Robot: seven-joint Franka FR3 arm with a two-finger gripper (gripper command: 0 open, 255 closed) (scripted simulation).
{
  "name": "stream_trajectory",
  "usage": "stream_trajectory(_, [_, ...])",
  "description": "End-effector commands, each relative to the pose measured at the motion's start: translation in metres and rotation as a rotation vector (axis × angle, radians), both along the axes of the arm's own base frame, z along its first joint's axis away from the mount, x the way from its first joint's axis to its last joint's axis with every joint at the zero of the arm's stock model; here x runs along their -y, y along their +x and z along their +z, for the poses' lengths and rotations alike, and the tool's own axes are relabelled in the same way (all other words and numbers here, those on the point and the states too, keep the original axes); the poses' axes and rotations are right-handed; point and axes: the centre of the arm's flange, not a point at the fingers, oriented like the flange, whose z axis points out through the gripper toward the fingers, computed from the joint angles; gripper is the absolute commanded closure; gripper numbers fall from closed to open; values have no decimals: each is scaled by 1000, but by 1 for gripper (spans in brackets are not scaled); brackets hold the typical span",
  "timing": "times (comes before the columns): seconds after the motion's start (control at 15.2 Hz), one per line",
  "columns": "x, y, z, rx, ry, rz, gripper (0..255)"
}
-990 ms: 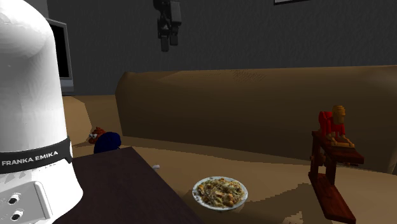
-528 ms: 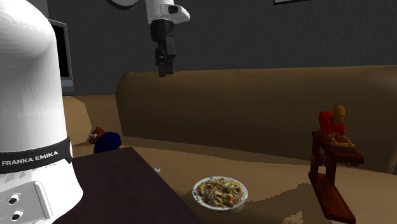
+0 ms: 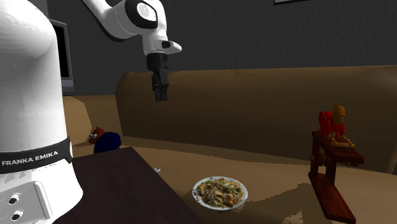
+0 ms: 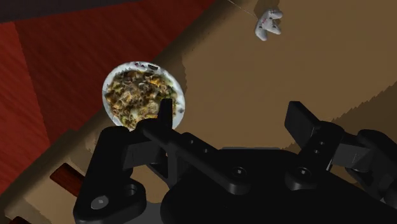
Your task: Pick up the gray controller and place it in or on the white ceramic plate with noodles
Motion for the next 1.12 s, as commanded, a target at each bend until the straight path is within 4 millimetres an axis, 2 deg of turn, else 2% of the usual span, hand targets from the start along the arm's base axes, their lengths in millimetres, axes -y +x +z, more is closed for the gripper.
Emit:
stream_trajectory(0.0, [-17, 3, -24, 1, -10, -1, 0])
stream_trajectory(0.92, [-115, 19, -191, -6, -96, -7, 0])
stream_trajectory(1.06, [-118, 20, -205, -7, -100, -8, 0])
